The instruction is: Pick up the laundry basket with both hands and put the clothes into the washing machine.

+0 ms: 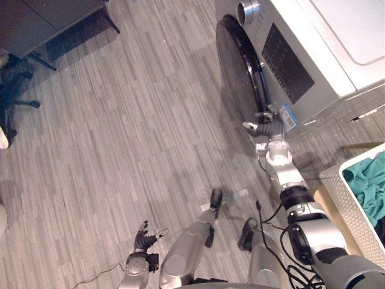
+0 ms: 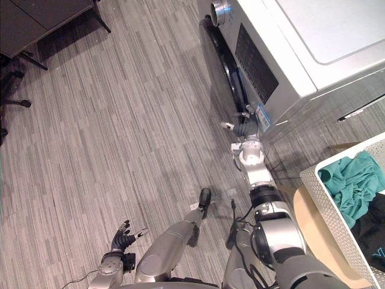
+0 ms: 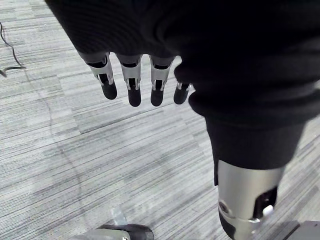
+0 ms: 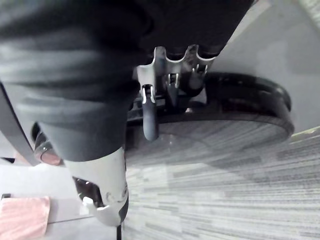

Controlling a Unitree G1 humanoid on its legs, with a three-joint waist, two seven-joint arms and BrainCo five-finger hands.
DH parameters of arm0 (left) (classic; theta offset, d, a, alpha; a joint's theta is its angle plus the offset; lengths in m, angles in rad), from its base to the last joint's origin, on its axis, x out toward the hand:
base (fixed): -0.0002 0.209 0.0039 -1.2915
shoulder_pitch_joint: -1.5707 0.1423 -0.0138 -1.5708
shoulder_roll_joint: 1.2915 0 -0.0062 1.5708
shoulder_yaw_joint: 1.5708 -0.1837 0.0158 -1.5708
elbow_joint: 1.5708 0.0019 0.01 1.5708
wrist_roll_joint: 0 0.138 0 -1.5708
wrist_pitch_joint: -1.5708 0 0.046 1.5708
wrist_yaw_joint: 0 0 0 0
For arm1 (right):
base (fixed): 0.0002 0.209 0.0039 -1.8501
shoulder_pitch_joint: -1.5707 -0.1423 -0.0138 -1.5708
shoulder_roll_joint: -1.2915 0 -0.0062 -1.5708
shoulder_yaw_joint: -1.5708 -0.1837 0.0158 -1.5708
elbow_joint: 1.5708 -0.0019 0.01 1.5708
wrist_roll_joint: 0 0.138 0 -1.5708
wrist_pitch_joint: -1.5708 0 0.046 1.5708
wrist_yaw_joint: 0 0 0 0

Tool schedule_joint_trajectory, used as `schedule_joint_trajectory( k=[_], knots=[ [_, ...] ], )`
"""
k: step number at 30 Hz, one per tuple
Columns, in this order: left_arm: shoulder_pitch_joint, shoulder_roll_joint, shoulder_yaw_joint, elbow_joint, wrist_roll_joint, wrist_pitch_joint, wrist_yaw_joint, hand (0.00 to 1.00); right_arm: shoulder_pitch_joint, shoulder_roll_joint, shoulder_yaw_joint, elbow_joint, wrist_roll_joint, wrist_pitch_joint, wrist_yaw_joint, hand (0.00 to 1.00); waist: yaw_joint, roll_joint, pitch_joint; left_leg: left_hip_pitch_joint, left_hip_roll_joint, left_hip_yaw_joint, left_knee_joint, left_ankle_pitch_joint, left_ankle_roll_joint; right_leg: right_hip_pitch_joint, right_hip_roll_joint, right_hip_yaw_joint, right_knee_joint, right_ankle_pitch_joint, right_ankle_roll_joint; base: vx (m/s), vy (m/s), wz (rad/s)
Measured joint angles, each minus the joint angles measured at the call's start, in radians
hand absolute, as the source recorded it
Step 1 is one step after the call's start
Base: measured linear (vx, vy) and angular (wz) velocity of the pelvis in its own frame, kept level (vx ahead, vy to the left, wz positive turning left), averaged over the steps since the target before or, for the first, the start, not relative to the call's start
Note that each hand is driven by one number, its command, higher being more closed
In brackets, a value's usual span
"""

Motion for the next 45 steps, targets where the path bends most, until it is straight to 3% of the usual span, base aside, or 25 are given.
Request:
schedule_joint_trajectory(
  k=[6, 11, 16, 20, 22, 28, 32, 38, 45],
  knots=[
    [-0.027, 0.004, -0.021, -0.018, -0.043, -0.002, 0.001, 0.00, -0.201, -0.030, 0.052, 0.026, 0.104, 0.008, 0.021, 0.00, 0.012, 0.027, 0.021, -0.048, 0.001, -0.047, 0.006, 0.019, -0.019, -0.032, 0.004, -0.042, 0.013, 0.002, -0.005, -0.08, -0.038, 0.20],
    [-0.048, 0.027, -0.052, -0.041, -0.085, -0.018, 0.005, 0.00, -0.337, -0.025, 0.095, 0.062, 0.179, 0.017, 0.015, 0.00, 0.094, 0.029, 0.023, -0.081, 0.000, -0.119, 0.020, 0.029, -0.032, -0.032, 0.018, -0.095, 0.013, -0.011, -0.026, -0.01, -0.093, 0.36],
    [-0.070, 0.030, -0.053, -0.064, -0.089, -0.020, 0.006, 0.00, -0.426, 0.040, 0.140, 0.060, 0.212, 0.028, 0.015, 0.00, 0.136, 0.028, 0.023, -0.096, -0.006, -0.190, 0.037, 0.040, -0.043, -0.008, 0.028, -0.153, 0.016, -0.035, -0.036, 0.02, -0.152, 0.51],
    [-0.077, 0.029, -0.062, -0.090, -0.089, -0.024, 0.006, 0.00, -0.525, 0.095, 0.201, -0.039, 0.212, -0.030, 0.021, 0.00, 0.179, 0.026, 0.025, -0.084, -0.005, -0.225, 0.042, 0.035, -0.054, 0.022, 0.041, -0.172, 0.013, -0.047, -0.045, -0.01, -0.132, 0.33],
    [-0.077, 0.029, -0.062, -0.090, -0.089, -0.024, 0.006, 0.00, -0.548, 0.114, 0.223, -0.076, 0.213, -0.061, 0.031, 0.00, 0.178, 0.022, 0.027, -0.083, -0.003, -0.233, 0.040, 0.037, -0.057, 0.024, 0.044, -0.171, 0.013, -0.047, -0.046, -0.05, -0.082, 0.12],
    [-0.109, 0.034, -0.072, -0.132, -0.090, -0.022, 0.006, 0.00, -0.460, 0.069, 0.241, -0.165, 0.215, -0.066, 0.035, 0.00, 0.167, -0.029, 0.059, -0.081, 0.029, -0.171, 0.030, 0.039, -0.061, 0.003, 0.071, -0.100, -0.011, -0.032, -0.066, -0.09, -0.017, -0.32],
    [-0.162, 0.050, -0.102, -0.205, -0.088, -0.022, 0.018, 0.00, -0.196, 0.005, 0.251, -0.354, 0.210, -0.067, 0.056, 0.00, 0.107, -0.062, 0.068, -0.084, 0.067, -0.081, 0.009, 0.040, -0.060, -0.034, 0.098, -0.013, -0.034, 0.016, -0.060, -0.10, 0.013, -0.71],
    [-0.245, 0.091, -0.139, -0.244, -0.037, -0.020, 0.023, 0.00, 0.209, -0.100, 0.228, -0.491, 0.157, -0.069, 0.127, 0.00, 0.006, -0.094, 0.067, -0.079, 0.091, 0.026, -0.016, 0.050, -0.046, -0.078, 0.109, 0.085, -0.046, 0.051, -0.044, -0.01, -0.001, -0.55],
    [-0.431, 0.148, -0.144, -0.243, 0.038, -0.007, 0.026, 0.00, 0.566, -0.068, 0.152, -0.544, 0.058, -0.070, 0.233, 0.00, -0.068, -0.112, 0.062, -0.062, 0.115, 0.089, -0.034, 0.049, -0.046, -0.090, 0.128, 0.129, -0.062, 0.070, -0.045, 0.03, -0.068, -0.26]
  ],
)
